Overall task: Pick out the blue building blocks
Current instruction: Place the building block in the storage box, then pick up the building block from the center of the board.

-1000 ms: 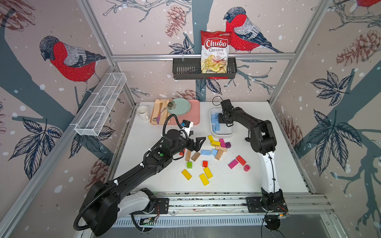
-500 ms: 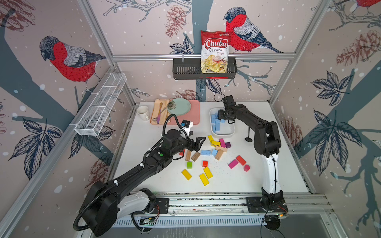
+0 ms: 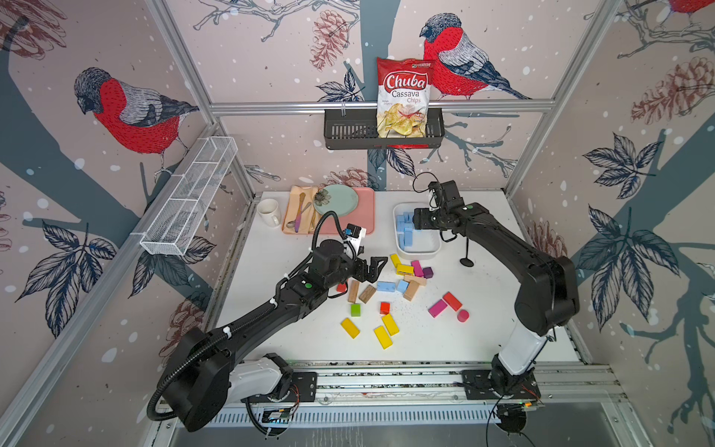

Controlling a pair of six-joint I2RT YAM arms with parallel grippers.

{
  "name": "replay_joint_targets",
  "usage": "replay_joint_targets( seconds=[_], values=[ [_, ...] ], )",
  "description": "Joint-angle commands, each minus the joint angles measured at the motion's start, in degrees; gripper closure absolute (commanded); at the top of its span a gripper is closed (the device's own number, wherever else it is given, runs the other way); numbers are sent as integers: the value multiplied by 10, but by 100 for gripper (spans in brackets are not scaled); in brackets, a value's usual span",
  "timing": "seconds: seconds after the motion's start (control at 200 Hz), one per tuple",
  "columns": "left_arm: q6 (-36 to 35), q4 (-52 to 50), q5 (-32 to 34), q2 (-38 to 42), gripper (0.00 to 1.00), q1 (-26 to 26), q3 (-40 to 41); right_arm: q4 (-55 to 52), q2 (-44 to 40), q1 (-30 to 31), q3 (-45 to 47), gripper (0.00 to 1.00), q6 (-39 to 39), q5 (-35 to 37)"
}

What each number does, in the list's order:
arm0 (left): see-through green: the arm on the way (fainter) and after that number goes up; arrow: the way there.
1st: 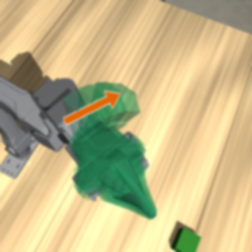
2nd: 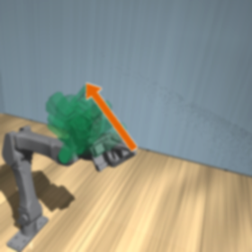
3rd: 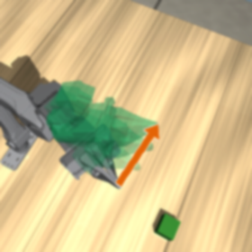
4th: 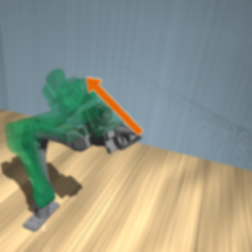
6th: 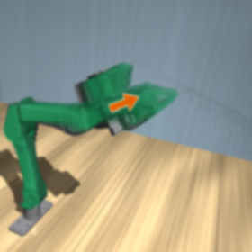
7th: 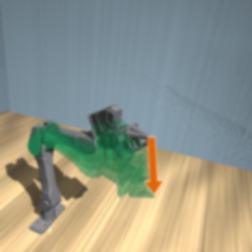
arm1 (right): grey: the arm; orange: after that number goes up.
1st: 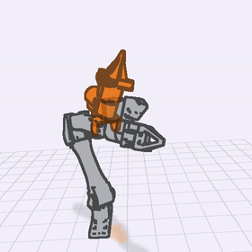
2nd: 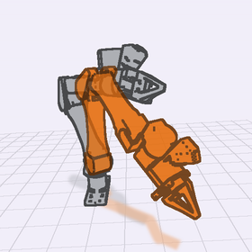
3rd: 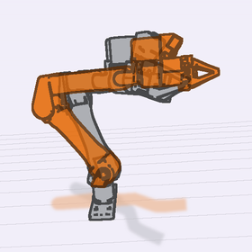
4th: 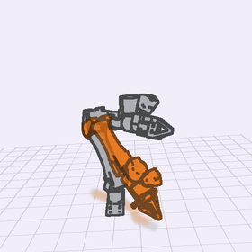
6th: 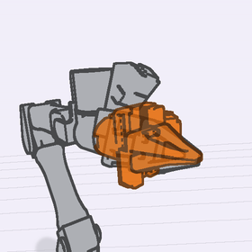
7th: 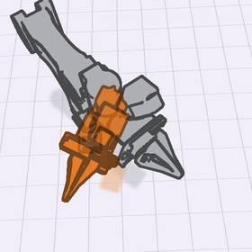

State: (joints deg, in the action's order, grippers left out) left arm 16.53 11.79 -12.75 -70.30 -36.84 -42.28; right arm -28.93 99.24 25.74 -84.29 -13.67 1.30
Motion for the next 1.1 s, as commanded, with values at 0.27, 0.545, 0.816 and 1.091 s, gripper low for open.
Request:
replay_joint_targets(
  seconds=[0.27, 0.545, 0.816, 1.091],
  values=[
    [-50, -113, 83, -117, 2, -75, -106, 19, -141, 43, 164, 0, 5, 27],
    [-26, -140, 98, -200, 2, -100, -146, 57, -259, 24, 265, 0, 23, -7],
    [-5, -151, 107, -235, 2, -110, -178, 118, -352, 29, 346, 0, 28, -66],
    [-15, -191, 136, -271, 3, -127, -216, 129, -363, 30, 350, 0, 23, -66]
  ],
)
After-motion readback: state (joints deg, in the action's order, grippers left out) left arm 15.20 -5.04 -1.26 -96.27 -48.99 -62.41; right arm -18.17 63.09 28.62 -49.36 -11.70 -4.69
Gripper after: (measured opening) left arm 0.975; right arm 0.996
